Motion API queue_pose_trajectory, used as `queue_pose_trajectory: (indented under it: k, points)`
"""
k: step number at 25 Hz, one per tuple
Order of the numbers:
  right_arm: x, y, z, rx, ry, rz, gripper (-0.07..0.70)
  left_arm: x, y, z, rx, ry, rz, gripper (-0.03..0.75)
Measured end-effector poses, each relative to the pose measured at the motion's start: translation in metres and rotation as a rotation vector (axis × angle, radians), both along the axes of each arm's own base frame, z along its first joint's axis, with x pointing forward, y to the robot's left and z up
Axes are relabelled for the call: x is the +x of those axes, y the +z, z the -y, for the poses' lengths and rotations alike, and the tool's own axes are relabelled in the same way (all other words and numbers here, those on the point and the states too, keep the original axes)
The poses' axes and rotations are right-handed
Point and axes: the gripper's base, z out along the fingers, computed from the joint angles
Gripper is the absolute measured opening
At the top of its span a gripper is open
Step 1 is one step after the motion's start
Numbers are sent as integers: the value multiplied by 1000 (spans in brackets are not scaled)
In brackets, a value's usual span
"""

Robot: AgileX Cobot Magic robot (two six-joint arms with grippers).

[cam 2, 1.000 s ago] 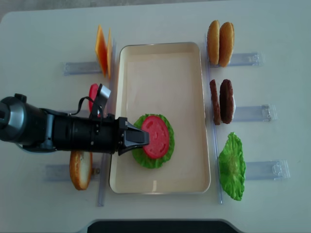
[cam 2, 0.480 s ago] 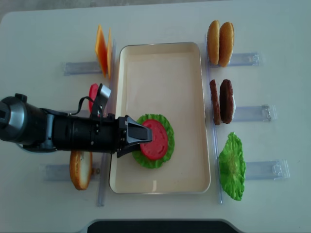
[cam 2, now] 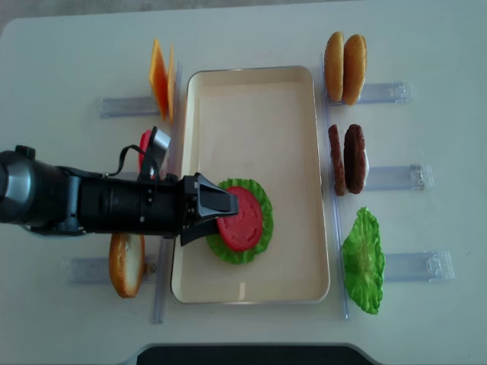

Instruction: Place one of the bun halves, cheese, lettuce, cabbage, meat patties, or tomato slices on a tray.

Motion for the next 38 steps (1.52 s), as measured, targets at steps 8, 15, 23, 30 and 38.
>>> queue_pose_trajectory:
  k: [8, 15, 23, 30, 38]
  points:
    - [0, 0, 0, 0, 0, -1, 336, -9, 14, -9, 161, -10, -10, 516]
    - [0, 0, 0, 0, 0, -1, 336, -9, 53, -13, 218, -9, 66, 515]
    - [0, 0, 0, 0, 0, -1, 335, -4, 141, -37, 579, -59, 212, 513]
    - [0, 0, 0, 0, 0, -1, 335, -8, 165, -79, 976, -16, 122, 508]
    - [0, 0, 0, 0, 0, -1, 335, -7, 164, -126, 1067, 130, 7, 508]
